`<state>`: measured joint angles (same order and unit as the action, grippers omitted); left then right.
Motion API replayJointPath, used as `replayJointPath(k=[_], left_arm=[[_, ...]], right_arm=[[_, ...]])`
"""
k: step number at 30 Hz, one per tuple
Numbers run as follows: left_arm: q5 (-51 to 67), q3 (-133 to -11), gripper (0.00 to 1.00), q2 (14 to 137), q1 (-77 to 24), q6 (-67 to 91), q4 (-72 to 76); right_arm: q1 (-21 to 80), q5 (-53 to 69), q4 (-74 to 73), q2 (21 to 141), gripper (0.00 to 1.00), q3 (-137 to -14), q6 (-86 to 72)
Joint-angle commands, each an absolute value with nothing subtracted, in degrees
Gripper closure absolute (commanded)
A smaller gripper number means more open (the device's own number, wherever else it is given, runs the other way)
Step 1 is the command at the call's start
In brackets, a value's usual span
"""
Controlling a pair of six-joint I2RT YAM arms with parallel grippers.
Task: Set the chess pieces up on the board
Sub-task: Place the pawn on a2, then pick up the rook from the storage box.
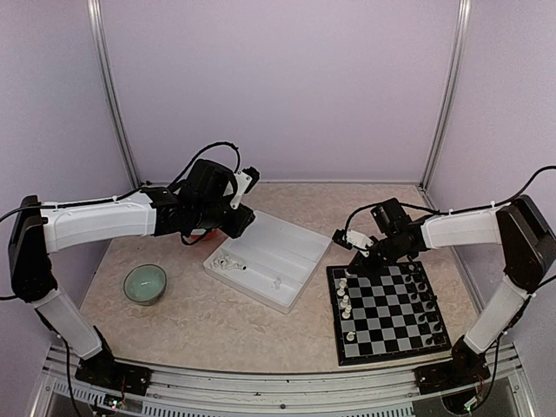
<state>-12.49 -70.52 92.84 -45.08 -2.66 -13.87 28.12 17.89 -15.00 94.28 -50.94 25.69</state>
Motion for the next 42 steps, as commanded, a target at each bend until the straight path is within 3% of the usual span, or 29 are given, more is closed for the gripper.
replayJointPath(k=[1,11,17,23,28,42], left_arm=[[-13.19,-70.66,0.54,92.34,-45.2,-2.52,-14.33],[-13.74,-70.72,0.54,92.42,-45.05,-0.97,-14.57],[-13.7,-77.21,0.55,96.0,-44.04,7.0,-24.08],[-7.44,-77.41,0.58,98.93,-41.79,20.34,-30.46],[-2.88,-75.65,0.61,101.11,-41.93,19.46,-32.36],[-6.32,-76.81,0.62,111.55,-40.34,5.86,-36.73]], right_arm=[[28.66,16.33,-14.64,93.25,0.97,-50.19,25.86],[28.59,17.62,-17.35,92.54,0.76,-52.28,24.24],[25.58,27.55,-26.06,85.65,0.68,-60.29,24.27],[24.84,27.93,-31.12,82.72,0.68,-62.53,25.69],[24.75,27.6,-27.84,81.08,0.68,-58.9,25.23],[24.72,33.01,-26.88,83.06,0.68,-57.33,25.14]])
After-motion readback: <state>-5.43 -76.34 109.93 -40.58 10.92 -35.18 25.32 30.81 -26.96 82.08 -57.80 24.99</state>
